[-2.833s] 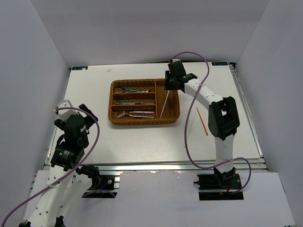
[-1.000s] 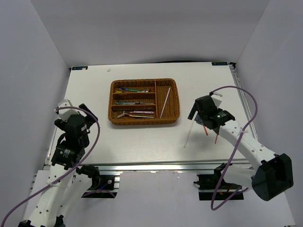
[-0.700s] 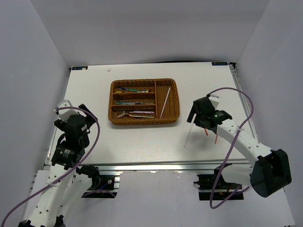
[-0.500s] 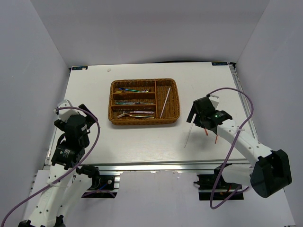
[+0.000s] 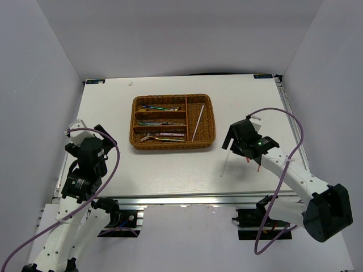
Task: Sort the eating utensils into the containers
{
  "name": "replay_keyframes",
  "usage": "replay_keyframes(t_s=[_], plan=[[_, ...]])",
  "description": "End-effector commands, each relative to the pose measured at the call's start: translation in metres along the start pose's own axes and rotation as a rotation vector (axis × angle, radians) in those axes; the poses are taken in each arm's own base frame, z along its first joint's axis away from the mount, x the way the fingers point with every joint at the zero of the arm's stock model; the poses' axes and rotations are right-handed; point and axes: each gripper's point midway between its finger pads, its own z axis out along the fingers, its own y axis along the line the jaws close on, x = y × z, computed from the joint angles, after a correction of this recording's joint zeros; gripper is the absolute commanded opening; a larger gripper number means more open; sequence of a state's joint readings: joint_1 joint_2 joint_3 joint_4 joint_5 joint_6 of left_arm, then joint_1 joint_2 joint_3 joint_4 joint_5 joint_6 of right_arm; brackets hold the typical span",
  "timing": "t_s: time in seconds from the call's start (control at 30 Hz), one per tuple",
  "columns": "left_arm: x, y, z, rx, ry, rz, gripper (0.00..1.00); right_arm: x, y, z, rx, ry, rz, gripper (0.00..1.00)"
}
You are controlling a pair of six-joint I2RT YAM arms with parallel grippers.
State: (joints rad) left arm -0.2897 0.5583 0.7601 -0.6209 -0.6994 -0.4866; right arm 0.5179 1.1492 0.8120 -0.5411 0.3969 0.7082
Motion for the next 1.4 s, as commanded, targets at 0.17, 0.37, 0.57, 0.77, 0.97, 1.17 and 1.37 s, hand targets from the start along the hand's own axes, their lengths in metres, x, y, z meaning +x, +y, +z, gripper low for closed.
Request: replay_keyframes(t_s=[0.17,0.37,0.57,0.77,0.97,1.17,1.37], plan=[[-0.001,-0.001,0.000,0.010,-0.006,0.002,0.98,0.001,0.019,0.011,-0.010,-0.015,0.031,0.89],[-0.001,-0.003,0.000,0.021,-0.003,0.004,0.98,0.019,0.023,0.029,0.096,0.027,0.014,0.89],[-0.002,-0.003,-0.001,0.026,-0.007,0.000,0.98,0.044,0.022,0.044,0.126,0.093,0.027,0.87],[-0.003,-0.002,-0.003,0.030,-0.014,-0.007,0.98,0.067,0.010,0.058,0.204,0.168,0.001,0.74],[-0.003,-0.002,-0.003,0.028,-0.013,-0.005,0.98,0.088,-0.003,0.070,0.281,0.234,-0.019,0.44],[-0.007,-0.001,-0.005,0.035,-0.028,-0.020,0.98,0.108,-0.024,0.070,0.349,0.285,-0.044,0.08],[-0.006,-0.002,-0.005,0.033,-0.023,-0.016,0.98,0.113,-0.032,0.065,0.350,0.287,-0.040,0.00]])
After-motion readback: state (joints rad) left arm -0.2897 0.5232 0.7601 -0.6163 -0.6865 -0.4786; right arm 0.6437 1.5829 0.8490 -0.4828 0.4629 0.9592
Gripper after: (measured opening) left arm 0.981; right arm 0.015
